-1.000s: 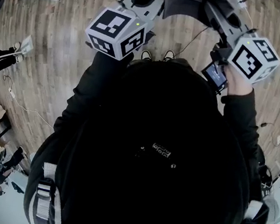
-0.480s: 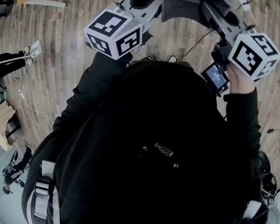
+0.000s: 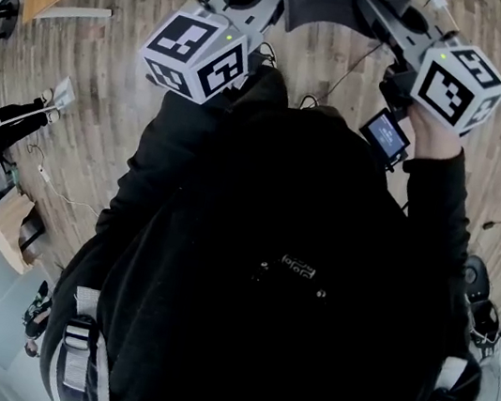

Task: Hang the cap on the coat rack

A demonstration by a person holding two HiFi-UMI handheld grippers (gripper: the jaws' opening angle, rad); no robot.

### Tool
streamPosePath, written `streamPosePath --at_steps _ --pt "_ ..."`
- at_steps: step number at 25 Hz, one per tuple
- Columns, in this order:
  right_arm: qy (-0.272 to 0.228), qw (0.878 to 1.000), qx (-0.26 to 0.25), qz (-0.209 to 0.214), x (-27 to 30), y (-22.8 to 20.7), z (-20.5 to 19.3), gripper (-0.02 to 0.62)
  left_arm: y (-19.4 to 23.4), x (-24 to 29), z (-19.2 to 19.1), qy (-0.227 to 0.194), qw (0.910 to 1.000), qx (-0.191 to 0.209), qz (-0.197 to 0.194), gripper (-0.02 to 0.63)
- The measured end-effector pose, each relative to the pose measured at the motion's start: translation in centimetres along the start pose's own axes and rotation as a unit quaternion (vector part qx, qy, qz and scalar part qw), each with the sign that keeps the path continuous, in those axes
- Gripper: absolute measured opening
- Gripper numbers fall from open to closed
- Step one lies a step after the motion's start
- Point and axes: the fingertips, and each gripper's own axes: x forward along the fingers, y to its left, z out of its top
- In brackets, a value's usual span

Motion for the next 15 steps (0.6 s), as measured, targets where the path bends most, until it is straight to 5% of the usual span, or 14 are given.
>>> streamPosePath --at_steps 15 --pt "0.008 0.999 -0.024 -0.030 14.2 -3.6 7.3 0.031 15.3 2.0 5.6 -0.030 0.9995 -0.006 -0.003 0.002"
